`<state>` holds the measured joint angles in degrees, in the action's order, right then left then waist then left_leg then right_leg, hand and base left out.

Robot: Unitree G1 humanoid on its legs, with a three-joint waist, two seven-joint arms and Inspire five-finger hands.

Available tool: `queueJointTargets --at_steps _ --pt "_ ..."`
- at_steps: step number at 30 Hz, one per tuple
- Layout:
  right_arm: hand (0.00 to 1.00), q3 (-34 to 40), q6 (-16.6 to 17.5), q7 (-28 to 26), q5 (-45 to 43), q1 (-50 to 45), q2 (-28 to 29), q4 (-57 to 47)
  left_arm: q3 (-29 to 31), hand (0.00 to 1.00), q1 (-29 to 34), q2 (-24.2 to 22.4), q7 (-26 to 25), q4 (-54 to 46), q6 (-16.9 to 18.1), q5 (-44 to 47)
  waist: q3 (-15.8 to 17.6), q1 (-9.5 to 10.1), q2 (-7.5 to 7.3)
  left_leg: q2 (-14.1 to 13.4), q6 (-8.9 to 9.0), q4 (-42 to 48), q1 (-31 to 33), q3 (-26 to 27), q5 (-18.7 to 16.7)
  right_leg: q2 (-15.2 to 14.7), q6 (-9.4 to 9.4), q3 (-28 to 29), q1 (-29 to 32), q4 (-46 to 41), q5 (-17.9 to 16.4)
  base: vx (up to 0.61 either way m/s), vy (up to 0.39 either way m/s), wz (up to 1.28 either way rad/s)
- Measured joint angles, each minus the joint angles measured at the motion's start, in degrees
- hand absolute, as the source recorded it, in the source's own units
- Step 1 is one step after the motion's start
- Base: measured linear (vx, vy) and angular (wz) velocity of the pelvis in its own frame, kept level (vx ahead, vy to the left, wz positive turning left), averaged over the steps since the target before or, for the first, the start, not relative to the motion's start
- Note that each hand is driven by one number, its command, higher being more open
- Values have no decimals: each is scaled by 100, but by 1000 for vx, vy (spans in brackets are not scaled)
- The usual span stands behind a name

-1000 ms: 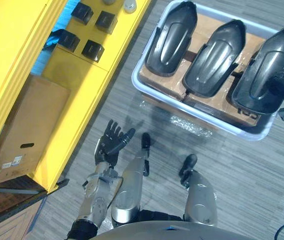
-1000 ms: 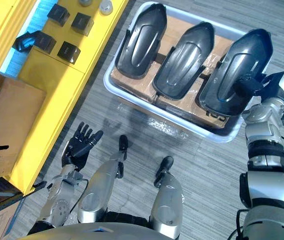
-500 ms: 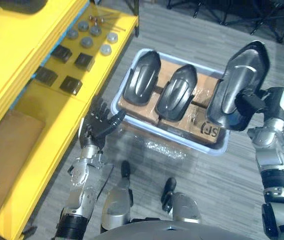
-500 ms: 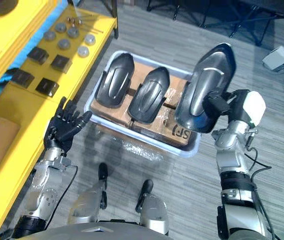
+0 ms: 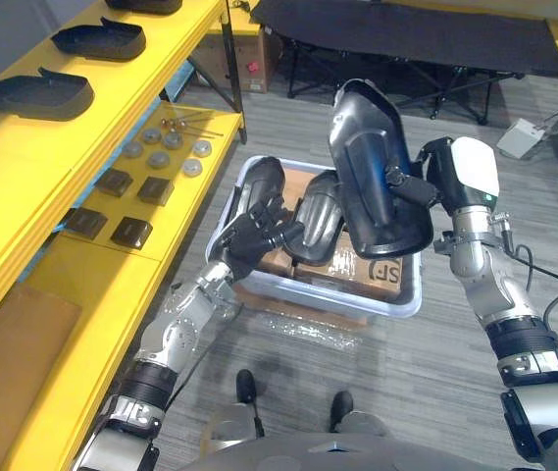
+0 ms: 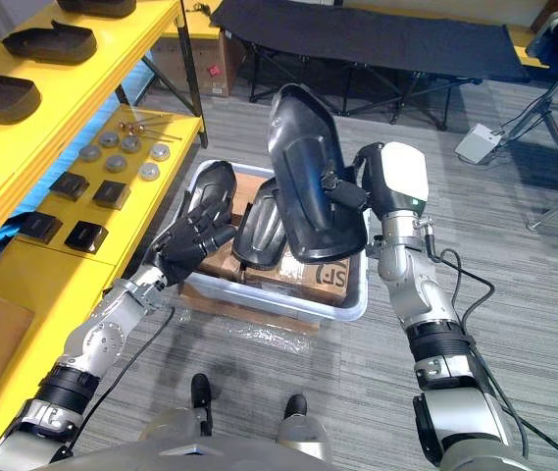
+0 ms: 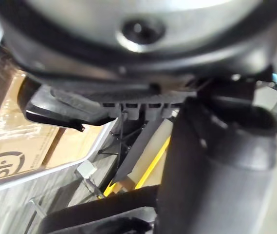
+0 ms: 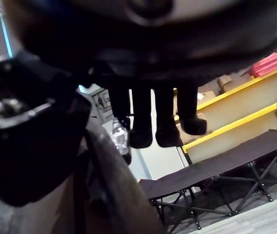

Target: Walk over and take three plastic housings, then place them on the shelf

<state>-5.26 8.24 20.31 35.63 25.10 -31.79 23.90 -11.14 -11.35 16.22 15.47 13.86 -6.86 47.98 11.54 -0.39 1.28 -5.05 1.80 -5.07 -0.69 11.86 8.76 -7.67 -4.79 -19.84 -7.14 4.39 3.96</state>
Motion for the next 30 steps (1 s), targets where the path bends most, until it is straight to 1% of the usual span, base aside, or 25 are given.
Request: queueJointTargets --at_steps 6,9,13,16,20,23,27,30 --pt "0 -266 45 -132 0 195 -2 71 -48 100 -44 22 -74 53 -101 129 -67 11 -14 -2 -14 0 -36 12 53 1 -2 5 -31 8 78 -45 17 -2" --pt "0 -512 161 -145 -4 291 -1 124 -116 100 -167 37 -34 260 -213 119 -136 21 -26 -1 -20 -1 -47 7 72 1 2 3 -46 39 96 -29 14 0" --pt "0 -775 345 -258 -11 328 8 132 -362 100 -251 68 -26 326 -220 -115 -226 30 -82 5 -21 -2 -54 -44 84 1 2 -39 -80 42 97 -15 10 6" --pt "0 -929 362 -360 -11 343 21 141 -493 100 -301 70 -18 359 -220 -210 -258 47 -120 12 -28 -3 -54 -80 95 1 3 -73 -93 43 99 -15 9 6" --pt "0 -1101 379 -381 -12 481 88 370 -508 100 -453 70 62 361 -220 -324 -262 72 -125 20 -26 -3 -52 -118 102 0 7 -109 -94 43 102 -18 10 5" --pt "0 -1211 377 -384 -43 557 108 522 -728 100 -712 92 173 359 -219 -300 -264 167 -125 25 -26 -3 -47 -142 108 -3 9 -139 -100 43 104 -8 7 4" --pt "0 -1295 350 -384 -240 763 275 694 -831 100 -753 133 205 356 -221 -76 -265 165 -124 31 -30 -1 -41 -151 113 -7 9 -151 -98 42 105 1 1 1" --pt "0 -1347 321 -383 -287 816 287 749 -873 100 -796 160 137 356 -221 -57 -265 184 -124 34 -33 0 -41 -163 116 -7 7 -163 -107 42 108 0 0 0"
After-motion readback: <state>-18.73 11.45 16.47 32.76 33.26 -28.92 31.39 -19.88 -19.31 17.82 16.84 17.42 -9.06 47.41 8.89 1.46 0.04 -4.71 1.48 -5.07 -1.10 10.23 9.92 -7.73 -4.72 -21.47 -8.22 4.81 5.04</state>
